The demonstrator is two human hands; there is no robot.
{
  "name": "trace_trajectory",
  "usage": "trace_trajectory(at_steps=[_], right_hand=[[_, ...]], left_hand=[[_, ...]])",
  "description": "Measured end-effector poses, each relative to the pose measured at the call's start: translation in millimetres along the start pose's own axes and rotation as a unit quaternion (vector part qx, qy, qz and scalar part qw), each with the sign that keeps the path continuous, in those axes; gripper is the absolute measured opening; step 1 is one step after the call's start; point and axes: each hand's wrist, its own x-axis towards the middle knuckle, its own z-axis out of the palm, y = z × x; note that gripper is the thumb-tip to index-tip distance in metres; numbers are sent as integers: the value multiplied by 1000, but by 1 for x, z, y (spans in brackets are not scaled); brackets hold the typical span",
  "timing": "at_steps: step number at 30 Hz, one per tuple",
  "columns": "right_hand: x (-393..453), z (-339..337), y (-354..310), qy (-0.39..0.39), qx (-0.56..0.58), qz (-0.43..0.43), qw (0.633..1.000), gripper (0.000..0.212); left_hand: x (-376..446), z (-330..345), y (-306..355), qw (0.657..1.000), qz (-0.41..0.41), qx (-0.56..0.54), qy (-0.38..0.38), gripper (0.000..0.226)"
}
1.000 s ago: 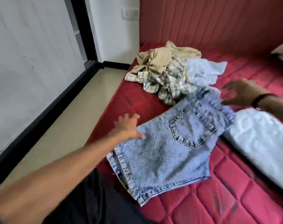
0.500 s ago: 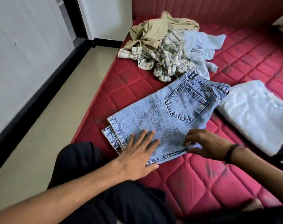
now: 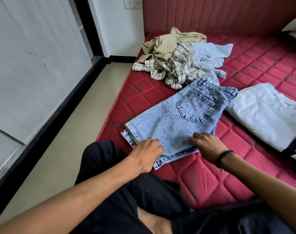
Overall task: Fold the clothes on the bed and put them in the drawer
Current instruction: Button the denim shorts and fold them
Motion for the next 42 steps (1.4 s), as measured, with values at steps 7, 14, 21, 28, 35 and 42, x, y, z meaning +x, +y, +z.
trace_trajectory(at_steps=[7, 14, 21, 28, 35, 42], right_hand=[[-23, 1, 20, -17, -1, -18, 1000, 35], [-44, -3, 40, 11, -90, 1, 996, 42], [1, -20, 47, -163, -16, 12, 986, 31], [-6, -15, 50, -194, -63, -34, 978, 47], [27, -15, 51, -11, -81, -47, 996, 23], [46, 15, 1, 52, 65, 241, 967, 27]], left_hand=[[-3, 12, 24, 999, -25, -16, -30, 31], [4, 22, 36, 999, -30, 9, -43, 73], [22, 12, 0, 994, -62, -89, -23, 43], [21, 5, -16, 977, -90, -182, -64, 52], [15, 6, -14, 968, -104, -210, -85, 59], [13, 14, -42, 964, -129, -207, -109, 69]])
